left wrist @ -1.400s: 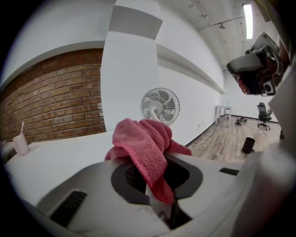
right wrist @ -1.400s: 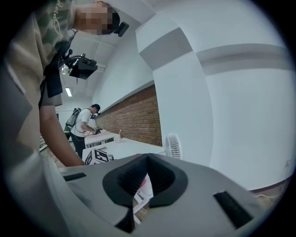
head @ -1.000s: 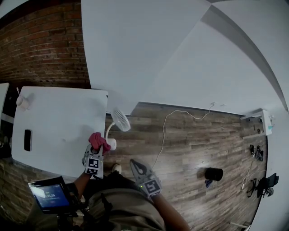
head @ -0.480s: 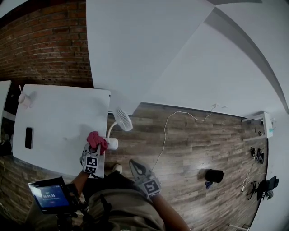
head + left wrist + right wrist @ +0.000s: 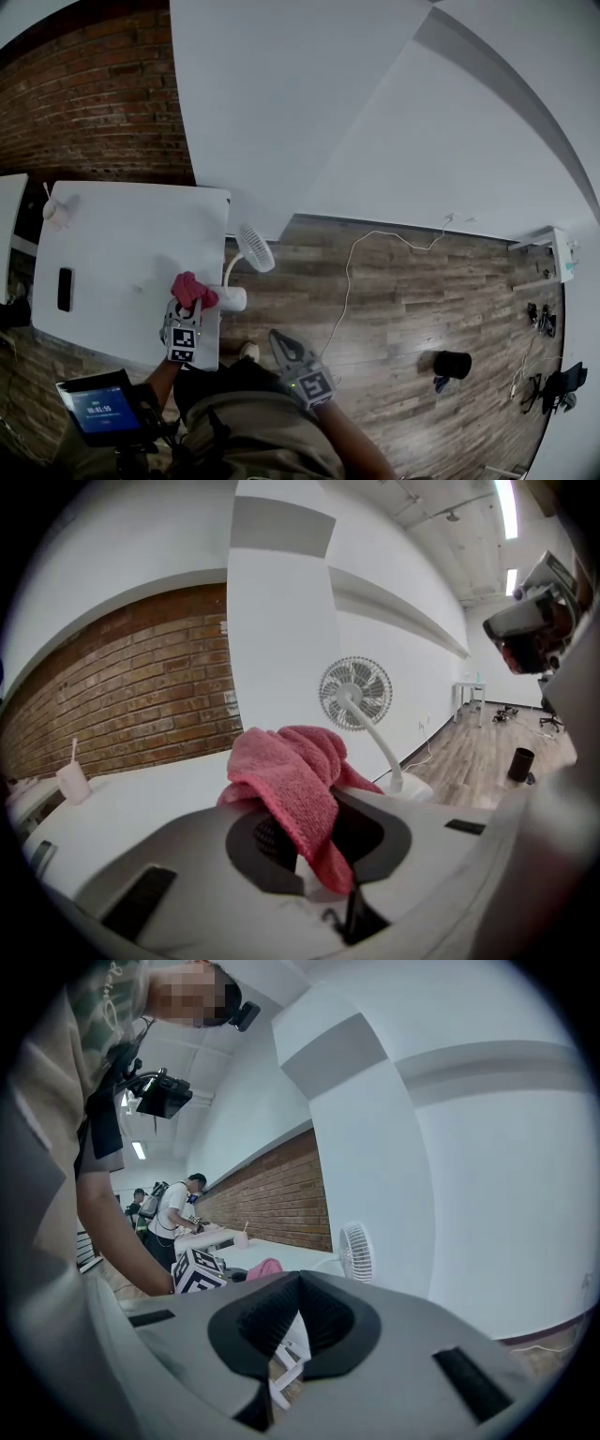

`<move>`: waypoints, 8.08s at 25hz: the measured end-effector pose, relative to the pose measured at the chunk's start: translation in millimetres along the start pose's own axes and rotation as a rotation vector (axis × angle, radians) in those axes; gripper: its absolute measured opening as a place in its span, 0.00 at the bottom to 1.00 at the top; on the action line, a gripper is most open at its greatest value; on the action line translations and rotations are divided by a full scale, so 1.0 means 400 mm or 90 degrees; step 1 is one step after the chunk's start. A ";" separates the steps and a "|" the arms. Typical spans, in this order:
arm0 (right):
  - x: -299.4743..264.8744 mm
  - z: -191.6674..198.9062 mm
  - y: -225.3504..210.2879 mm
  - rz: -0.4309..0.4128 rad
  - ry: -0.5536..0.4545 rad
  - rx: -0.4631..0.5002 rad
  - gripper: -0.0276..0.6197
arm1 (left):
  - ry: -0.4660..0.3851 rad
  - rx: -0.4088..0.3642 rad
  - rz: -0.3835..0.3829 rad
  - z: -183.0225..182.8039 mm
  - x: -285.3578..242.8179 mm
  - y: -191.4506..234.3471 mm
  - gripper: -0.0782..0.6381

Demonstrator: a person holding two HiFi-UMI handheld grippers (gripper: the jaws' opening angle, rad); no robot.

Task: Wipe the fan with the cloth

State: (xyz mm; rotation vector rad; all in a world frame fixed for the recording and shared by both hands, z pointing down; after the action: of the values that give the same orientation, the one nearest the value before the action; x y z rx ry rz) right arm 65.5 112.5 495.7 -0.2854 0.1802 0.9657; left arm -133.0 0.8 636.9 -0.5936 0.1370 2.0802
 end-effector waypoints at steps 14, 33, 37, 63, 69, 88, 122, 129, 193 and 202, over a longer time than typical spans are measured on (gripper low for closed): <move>0.013 -0.009 0.014 0.011 0.001 0.034 0.05 | 0.004 0.039 0.059 -0.051 -0.048 -0.107 0.20; 0.038 0.011 0.014 0.030 0.016 0.032 0.05 | 0.002 -0.070 0.065 0.010 -0.053 -0.123 0.21; 0.040 0.015 0.003 0.029 0.018 0.032 0.05 | 0.001 -0.054 0.065 0.018 -0.069 -0.128 0.21; -0.002 0.033 0.029 -0.012 0.037 0.044 0.05 | -0.048 0.020 0.032 -0.054 -0.006 -0.082 0.21; -0.002 0.030 0.040 -0.008 0.041 0.044 0.05 | -0.023 0.040 0.054 -0.041 -0.031 -0.135 0.21; 0.017 0.041 0.030 -0.005 0.054 0.045 0.05 | -0.019 0.027 0.092 0.004 -0.040 -0.142 0.21; -0.291 0.131 0.075 0.174 -0.055 0.026 0.05 | -0.052 0.056 0.067 0.053 -0.022 -0.080 0.21; -0.323 0.165 0.087 0.182 -0.036 0.013 0.05 | -0.055 0.055 0.079 0.053 -0.021 -0.080 0.21; -0.252 0.041 -0.070 0.231 -0.122 -0.082 0.19 | -0.097 0.090 0.147 -0.034 0.169 -0.143 0.26; -0.207 0.209 -0.026 0.336 -0.079 -0.075 0.19 | -0.109 0.067 0.106 -0.042 0.180 -0.014 0.14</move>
State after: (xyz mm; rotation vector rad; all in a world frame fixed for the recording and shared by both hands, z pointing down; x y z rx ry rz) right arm 29.9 68.6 599.7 -0.2911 0.0852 1.5164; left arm -154.5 53.8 589.5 -0.3483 0.2017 2.2589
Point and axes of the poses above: the fingertips, and each gripper's own axes: x backward along the fingers, y to its left, z out of its underside, the point moved 2 cm from there along x, backward along the fingers, and after that the axes turned 1 degree about z, right-handed, at the moved point
